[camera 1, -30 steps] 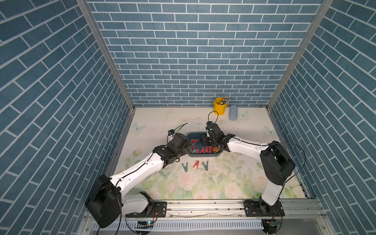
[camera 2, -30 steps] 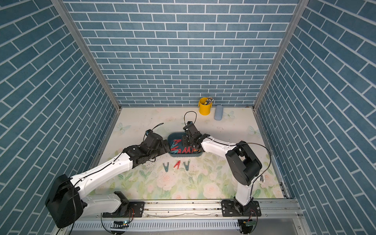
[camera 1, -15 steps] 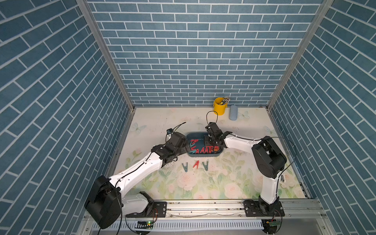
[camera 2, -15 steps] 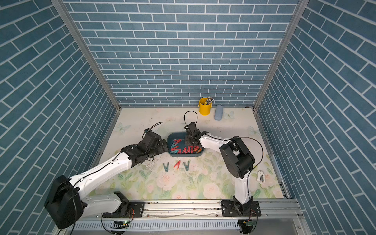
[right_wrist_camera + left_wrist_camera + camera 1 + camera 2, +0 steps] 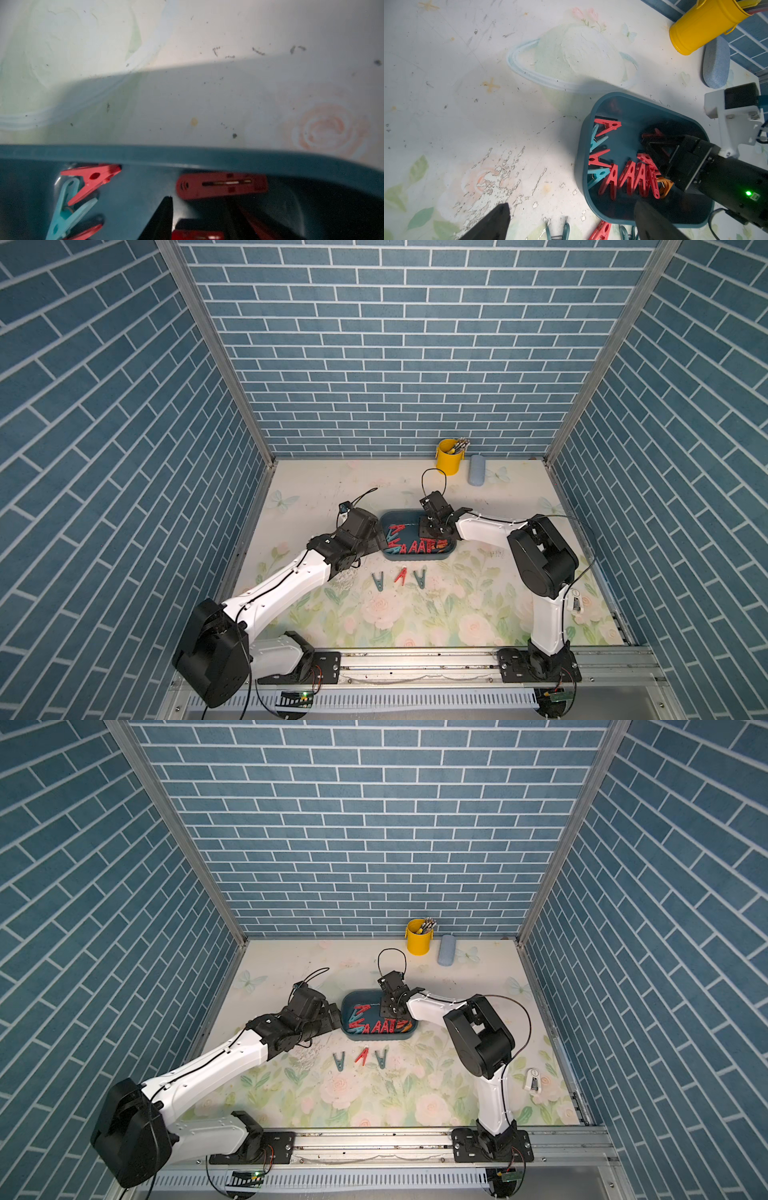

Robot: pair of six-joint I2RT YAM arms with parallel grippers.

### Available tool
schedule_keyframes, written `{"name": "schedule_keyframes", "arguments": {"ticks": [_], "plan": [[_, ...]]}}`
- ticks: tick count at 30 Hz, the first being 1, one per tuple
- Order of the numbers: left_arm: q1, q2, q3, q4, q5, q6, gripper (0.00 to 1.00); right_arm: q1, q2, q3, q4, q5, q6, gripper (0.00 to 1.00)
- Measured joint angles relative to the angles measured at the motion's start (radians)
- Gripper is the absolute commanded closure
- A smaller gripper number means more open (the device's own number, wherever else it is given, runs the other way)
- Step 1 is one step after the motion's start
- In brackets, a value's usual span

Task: Take the clothespins out of the storage box
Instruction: Pick up the clothespin from the storage box.

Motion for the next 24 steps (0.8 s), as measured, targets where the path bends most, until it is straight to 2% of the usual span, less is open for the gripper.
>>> {"name": "schedule_keyframes", "arguments": {"ticks": [14,24], "plan": [[0.003,0.000,-0.001,0.009,0.010,0.000,0.00,-0.002,-0.002,0.006,0.005,0.000,0.050,0.58],[0.004,0.000,-0.002,0.028,0.024,0.004,0.00,-0.003,-0.096,-0.072,0.095,-0.013,0.106,0.61]]}}
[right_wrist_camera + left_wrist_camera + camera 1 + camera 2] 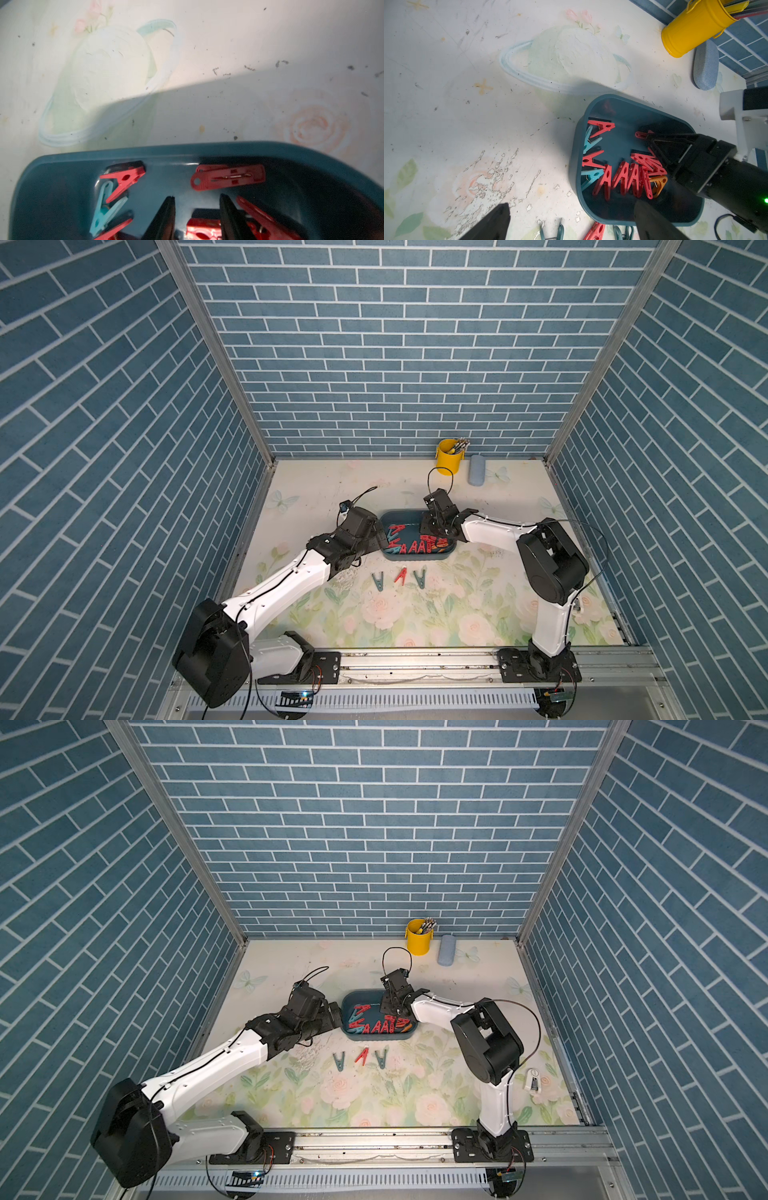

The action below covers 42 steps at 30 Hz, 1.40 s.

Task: Take the clothespins out of the storage box
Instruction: Pick up the clothespin from the storage box.

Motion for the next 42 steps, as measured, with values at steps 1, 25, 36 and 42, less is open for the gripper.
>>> {"name": "schedule_keyframes", "arguments": {"ticks": [1,25,36,42], "plan": [[0.000,0.000,0.000,0.002,0.001,0.002,0.00,-0.001,-0.008,-0.007,0.014,-0.003,0.013,0.61],[0.003,0.000,-0.007,0.036,0.043,0.049,0.00,0.045,0.122,0.219,-0.186,0.219,-0.190,0.56],[0.003,0.000,-0.007,0.036,0.043,0.052,0.01,0.094,0.188,0.270,-0.248,0.354,-0.315,0.56],[0.003,0.000,-0.008,0.036,0.043,0.052,0.00,0.103,0.227,0.301,-0.255,0.403,-0.355,0.61]]}}
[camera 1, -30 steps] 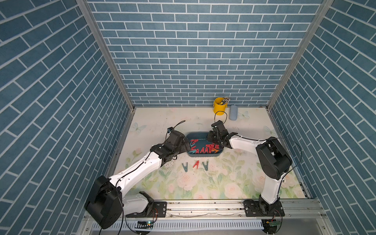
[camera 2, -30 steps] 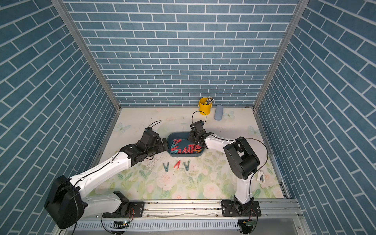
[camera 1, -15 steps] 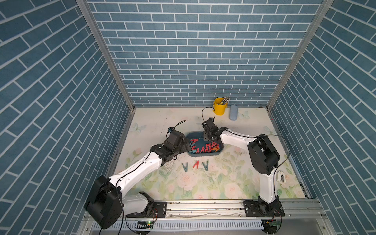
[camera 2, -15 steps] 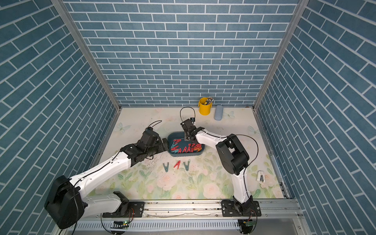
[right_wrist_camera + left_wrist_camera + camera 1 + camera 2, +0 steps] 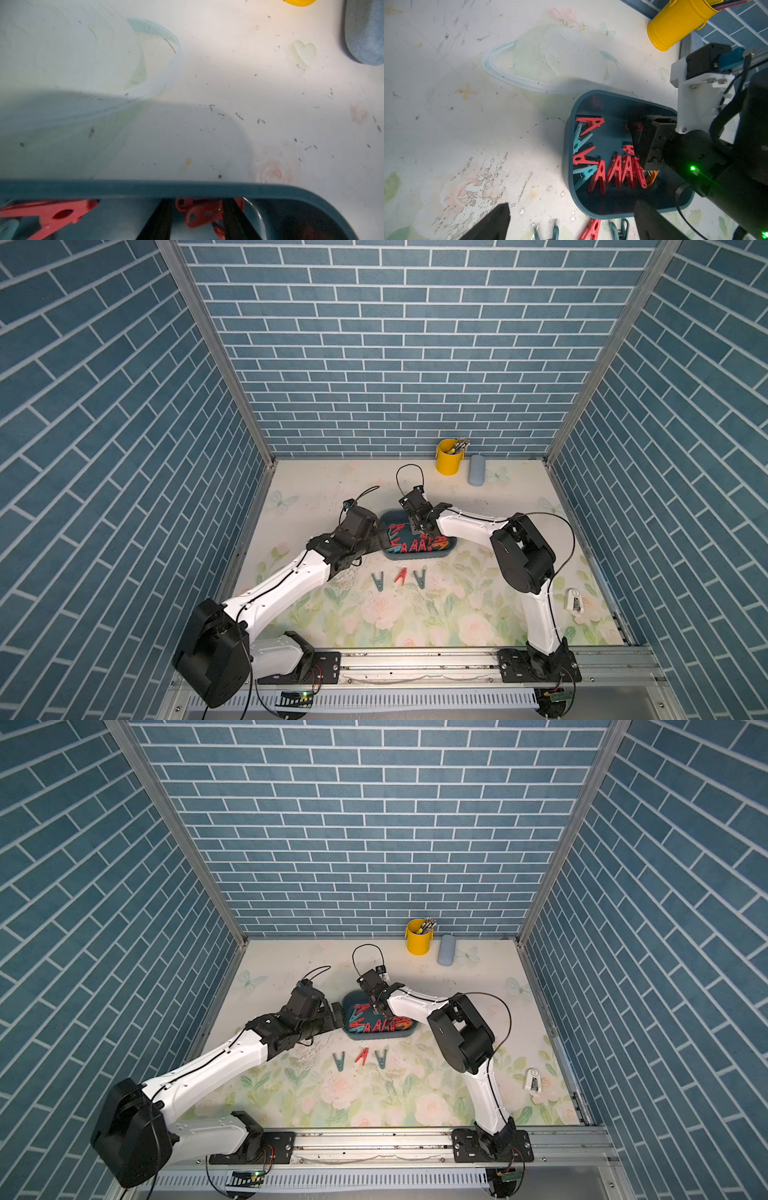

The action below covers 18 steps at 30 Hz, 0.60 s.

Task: Take the clothespins out of the storage box
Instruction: Pick up the clothespin from the storage box.

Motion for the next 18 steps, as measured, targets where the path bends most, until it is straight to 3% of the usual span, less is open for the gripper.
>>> {"name": "schedule_keyframes", "arguments": {"ticks": [7,13,18], "plan": [[0.001,-0.002,-0.011,0.002,0.000,0.000,0.01,0.005,0.017,0.011,-0.007,0.072,-0.043,0.89],[0.001,-0.003,-0.015,0.003,0.000,-0.001,0.00,0.014,-0.002,0.014,-0.002,0.113,-0.061,1.00],[0.001,-0.003,-0.015,0.011,0.000,-0.002,0.00,0.018,-0.021,0.007,-0.013,0.099,-0.058,1.00]]}}
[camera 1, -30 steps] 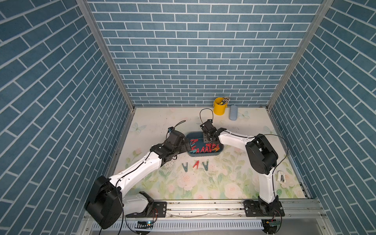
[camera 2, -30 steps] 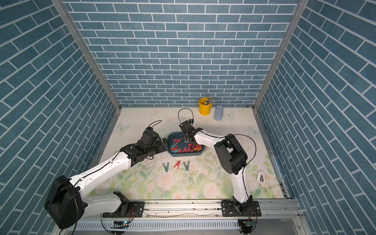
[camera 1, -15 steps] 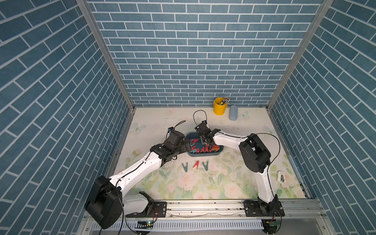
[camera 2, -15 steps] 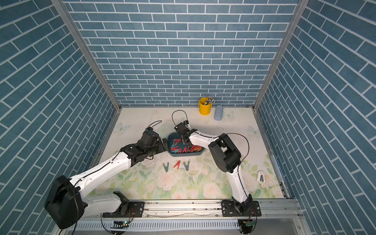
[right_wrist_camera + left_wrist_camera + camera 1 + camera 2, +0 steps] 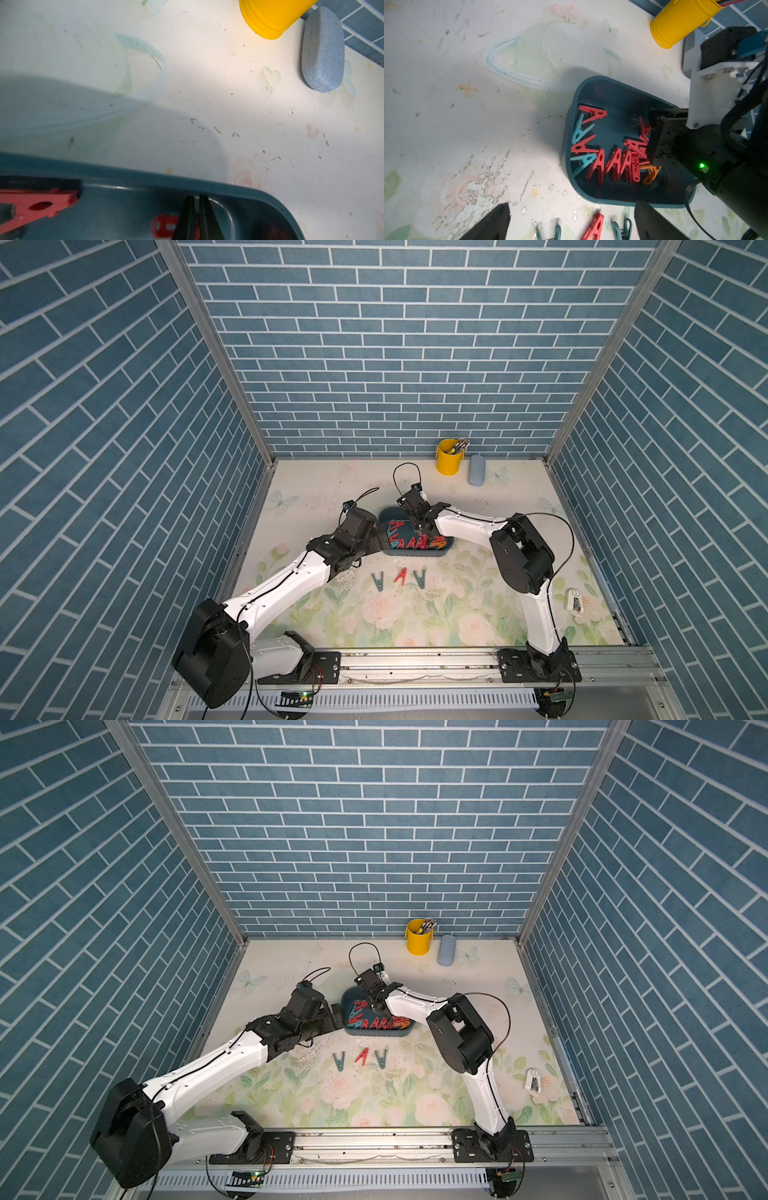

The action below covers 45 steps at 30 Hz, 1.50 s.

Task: Take the clothespins out of the storage box
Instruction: Pick up the clothespin from the storage box, then place the clothespin at the center of the board.

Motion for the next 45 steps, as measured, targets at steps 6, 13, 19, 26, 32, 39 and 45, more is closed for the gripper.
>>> {"name": "schedule_keyframes", "arguments": {"ticks": [6,13,19,26,32,39,45], "plan": [[0.000,0.000,0.000,0.013,0.004,0.001,0.00,0.001,-0.087,-0.005,-0.026,-0.037,0.012,1.00],[0.000,0.014,0.003,0.029,0.013,0.013,0.00,0.001,-0.233,-0.019,-0.083,-0.130,0.034,1.00],[0.000,0.078,0.035,0.045,0.034,0.043,0.00,0.000,-0.364,-0.127,-0.134,-0.253,0.078,1.00],[0.001,0.151,0.109,0.063,0.055,0.089,0.01,0.001,-0.518,-0.333,-0.157,-0.410,0.165,1.00],[0.006,0.181,0.151,0.067,0.066,0.125,0.00,0.001,-0.591,-0.523,-0.138,-0.511,0.241,1.00],[0.008,0.181,0.156,0.064,0.083,0.137,0.00,0.005,-0.566,-0.615,-0.093,-0.599,0.297,1.00],[0.008,0.167,0.150,0.064,0.086,0.136,0.00,0.005,-0.515,-0.615,-0.038,-0.628,0.323,1.00]]}}
